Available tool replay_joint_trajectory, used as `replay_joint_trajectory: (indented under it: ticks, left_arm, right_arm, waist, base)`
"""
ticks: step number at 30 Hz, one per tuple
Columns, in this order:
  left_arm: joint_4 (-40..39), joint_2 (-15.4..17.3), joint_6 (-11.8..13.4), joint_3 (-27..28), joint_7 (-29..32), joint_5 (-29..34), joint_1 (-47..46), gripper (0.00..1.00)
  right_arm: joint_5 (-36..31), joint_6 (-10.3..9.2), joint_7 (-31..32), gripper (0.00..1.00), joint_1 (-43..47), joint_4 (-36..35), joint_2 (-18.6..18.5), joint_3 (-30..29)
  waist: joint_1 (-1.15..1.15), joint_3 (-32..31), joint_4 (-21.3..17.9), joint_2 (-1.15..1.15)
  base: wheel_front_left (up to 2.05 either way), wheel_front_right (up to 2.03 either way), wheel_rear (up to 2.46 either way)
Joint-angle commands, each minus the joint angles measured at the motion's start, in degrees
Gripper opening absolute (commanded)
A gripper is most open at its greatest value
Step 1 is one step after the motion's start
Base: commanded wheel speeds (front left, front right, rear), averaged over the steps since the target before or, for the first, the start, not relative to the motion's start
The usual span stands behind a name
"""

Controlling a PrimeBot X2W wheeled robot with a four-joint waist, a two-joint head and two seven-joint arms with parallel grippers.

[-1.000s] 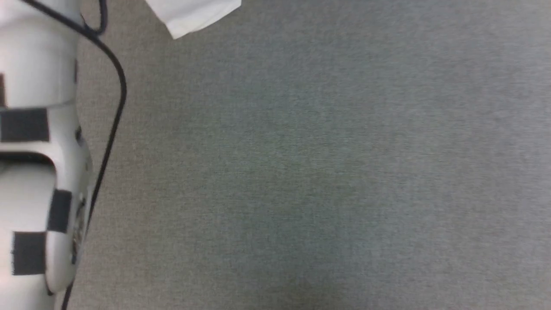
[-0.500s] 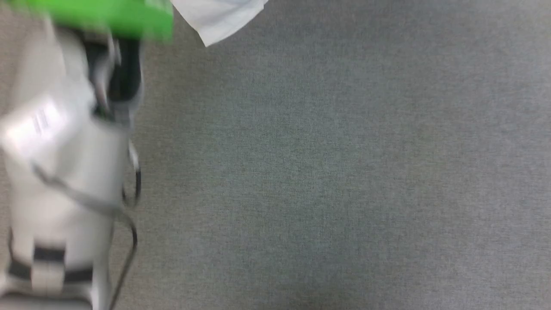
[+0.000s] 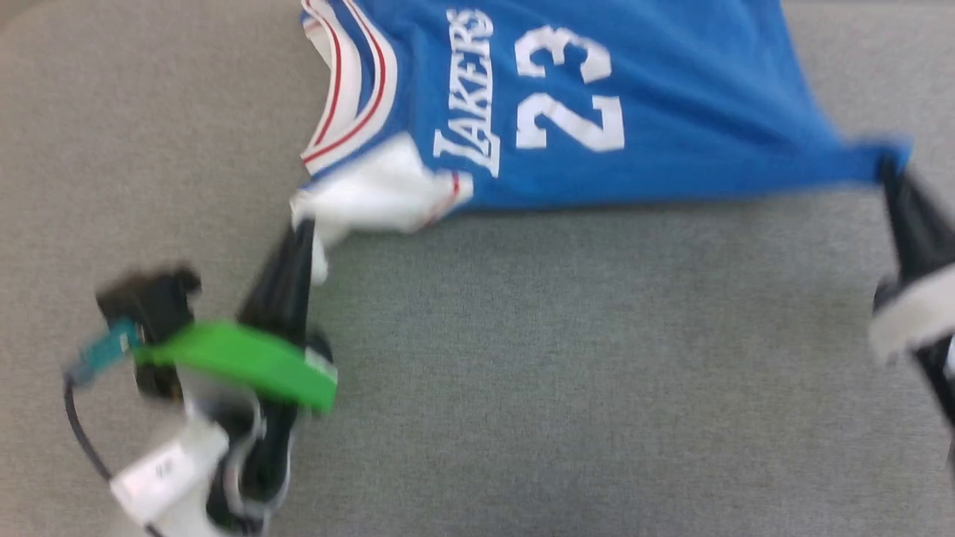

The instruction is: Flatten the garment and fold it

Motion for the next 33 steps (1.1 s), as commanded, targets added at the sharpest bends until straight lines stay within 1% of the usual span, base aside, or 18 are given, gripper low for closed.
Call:
replay_joint_trajectory:
  ticks: [1, 4, 9, 11, 15, 17, 21, 24, 30, 33]
  left_arm:
    - [0.1, -0.2, 0.4, 0.4, -0.3, -1.6, 3.0, 0.0]
    - [1.1, -0.4, 0.4, -0.1, 0.2, -3.6, 9.6, 0.0]
    - [2.9, 0.0, -0.2, -0.8, 2.3, -7.3, 17.7, 0.0]
    - [2.8, -0.2, -0.6, -0.9, 3.6, -9.8, 20.5, 0.0]
    - [2.0, 1.1, -1.0, -1.8, 7.5, -12.9, 25.3, 0.0]
    - [1.1, 1.8, -0.6, -1.9, 9.7, -14.7, 27.8, 0.0]
    - [-1.6, 4.4, 1.2, -2.4, 14.9, -17.5, 33.1, 0.0]
    - [-3.6, 5.7, 2.2, -2.2, 17.0, -18.9, 36.1, 0.0]
    - [-7.2, 6.8, 3.4, -1.1, 17.7, -20.6, 40.9, 0.0]
    - [-9.2, 7.6, 4.0, -0.4, 17.4, -20.6, 42.9, 0.0]
  right_arm:
    - [0.5, -0.09, 0.5, 0.0, 2.7, -0.6, 0.9, -0.8]
    - [1.4, -0.09, 2.3, 0.0, 9.0, -1.1, 2.5, -1.5]
    - [2.9, -0.09, 5.5, 0.0, 17.6, -0.8, 3.7, -3.3]
    - [3.4, -0.09, 7.3, 0.0, 20.6, -1.1, 4.6, -4.1]
    - [5.5, -0.09, 12.3, 0.0, 26.1, -1.8, 6.0, -5.2]
    - [6.4, -0.09, 15.2, 0.0, 28.9, -2.7, 6.4, -5.6]
    - [7.7, -0.09, 21.0, 0.0, 34.1, -5.2, 6.7, -6.4]
    - [8.3, -0.09, 24.6, 0.0, 37.2, -7.1, 7.3, -7.3]
    - [8.4, -0.09, 30.7, 0.0, 42.4, -12.2, 9.6, -10.9]
    - [7.8, -0.09, 31.6, 0.0, 43.7, -15.3, 11.0, -12.6]
  waist:
    - [0.0, -4.0, -0.1, 0.0]
    - [0.0, -7.2, 0.1, 0.0]
    - [0.0, -11.1, 0.3, 0.0]
    - [0.0, -12.5, 0.3, 0.0]
    - [0.0, -15.2, 0.5, 0.0]
    - [0.0, -16.6, 0.5, 0.0]
    - [0.0, -18.9, 0.3, 0.0]
    - [0.0, -20.1, 0.3, 0.0]
    - [0.0, -22.2, 0.6, 0.0]
    - [0.0, -22.6, 0.5, 0.0]
  base:
    - [0.0, 0.0, 0.0]
    - [0.0, 0.0, 0.0]
    - [0.0, 0.0, 0.0]
    - [0.0, 0.0, 0.0]
    - [0.0, 0.0, 0.0]
    - [0.0, 0.0, 0.0]
    - [0.0, 0.0, 0.0]
    - [0.0, 0.0, 0.0]
    - [0.0, 0.0, 0.0]
    - [0.0, 0.0, 0.0]
